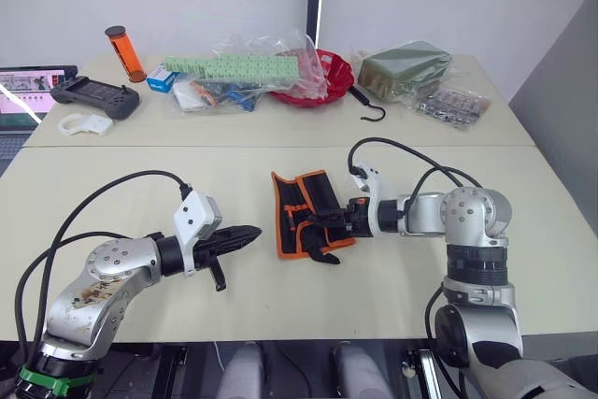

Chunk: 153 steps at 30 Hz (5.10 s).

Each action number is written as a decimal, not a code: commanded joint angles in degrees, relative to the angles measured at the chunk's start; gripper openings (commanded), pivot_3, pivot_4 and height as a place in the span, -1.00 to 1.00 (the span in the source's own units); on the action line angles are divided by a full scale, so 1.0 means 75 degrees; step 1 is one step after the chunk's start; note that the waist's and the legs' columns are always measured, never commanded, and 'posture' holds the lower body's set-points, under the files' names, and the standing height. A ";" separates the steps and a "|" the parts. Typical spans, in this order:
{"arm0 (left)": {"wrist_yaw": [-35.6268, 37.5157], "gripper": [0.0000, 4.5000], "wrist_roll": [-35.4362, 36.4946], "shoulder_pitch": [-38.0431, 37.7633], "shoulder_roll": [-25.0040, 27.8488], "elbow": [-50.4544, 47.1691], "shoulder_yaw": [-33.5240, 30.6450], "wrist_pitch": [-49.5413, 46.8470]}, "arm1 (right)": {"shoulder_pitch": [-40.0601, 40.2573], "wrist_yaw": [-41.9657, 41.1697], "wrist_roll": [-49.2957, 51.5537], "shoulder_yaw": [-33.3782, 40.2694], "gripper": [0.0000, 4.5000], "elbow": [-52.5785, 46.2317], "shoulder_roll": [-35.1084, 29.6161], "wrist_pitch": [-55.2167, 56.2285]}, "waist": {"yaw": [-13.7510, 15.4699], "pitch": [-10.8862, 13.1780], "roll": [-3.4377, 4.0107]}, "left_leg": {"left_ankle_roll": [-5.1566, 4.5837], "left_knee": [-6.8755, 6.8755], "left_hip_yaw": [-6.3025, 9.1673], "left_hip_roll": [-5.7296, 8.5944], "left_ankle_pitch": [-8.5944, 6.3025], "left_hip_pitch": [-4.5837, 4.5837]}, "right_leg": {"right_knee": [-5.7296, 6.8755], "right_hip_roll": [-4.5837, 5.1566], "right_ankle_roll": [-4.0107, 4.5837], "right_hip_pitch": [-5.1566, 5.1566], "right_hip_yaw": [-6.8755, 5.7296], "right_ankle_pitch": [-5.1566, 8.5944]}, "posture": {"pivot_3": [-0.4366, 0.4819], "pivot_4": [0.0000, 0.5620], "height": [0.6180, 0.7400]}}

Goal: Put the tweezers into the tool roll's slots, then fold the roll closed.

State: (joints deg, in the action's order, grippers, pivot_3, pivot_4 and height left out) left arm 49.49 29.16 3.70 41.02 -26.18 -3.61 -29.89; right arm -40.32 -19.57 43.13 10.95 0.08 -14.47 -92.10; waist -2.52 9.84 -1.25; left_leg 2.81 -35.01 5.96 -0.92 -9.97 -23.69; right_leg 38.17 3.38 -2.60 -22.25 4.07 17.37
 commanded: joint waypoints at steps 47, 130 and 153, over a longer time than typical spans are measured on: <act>0.0172 -1.00 0.0228 -0.0099 0.0004 0.0116 -0.0355 0.0079 | 0.1796 -0.5798 -0.4964 -0.3759 -0.98 0.2828 -0.2160 1.1678 | 0.0000 0.0001 -0.0003 | 0.0000 0.0002 -0.0001 -0.0002 0.0000 0.0068 | -0.0009 0.0002 -0.0001 0.0065 -0.0001 0.0000 | -0.05 -0.47 1.00; 0.0981 -0.99 0.0149 0.4287 -0.0135 0.2961 0.1663 -0.3314 | 0.2220 -0.4815 -0.4954 -0.4075 -1.00 0.0901 -0.1207 1.0286 | 0.0022 -0.0010 -0.0054 | 0.0006 0.0004 0.0005 0.0004 0.0001 0.0024 | -0.0004 0.0003 -0.0006 0.0020 -0.0007 0.0003 | -0.05 -0.47 1.00; 0.0739 -0.99 -0.0243 0.4672 -0.1574 0.3206 0.2891 -0.3668 | 0.2457 -0.4680 -0.4678 -0.3702 -1.00 0.0424 -0.1369 1.0080 | 0.0070 -0.0012 -0.0054 | 0.0006 -0.0009 0.0006 0.0009 0.0001 0.0043 | 0.0000 0.0005 -0.0008 0.0048 -0.0007 0.0002 | -0.05 -0.47 1.00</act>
State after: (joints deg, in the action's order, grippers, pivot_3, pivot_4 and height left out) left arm 54.35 28.24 38.49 29.70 -2.60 15.86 -57.67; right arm -23.20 -54.73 8.11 -17.36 3.46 -23.53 -14.92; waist -2.00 9.75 -1.65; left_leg 2.85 -35.09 6.01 -0.84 -9.97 -23.36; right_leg 38.17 3.42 -2.66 -21.88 4.02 17.39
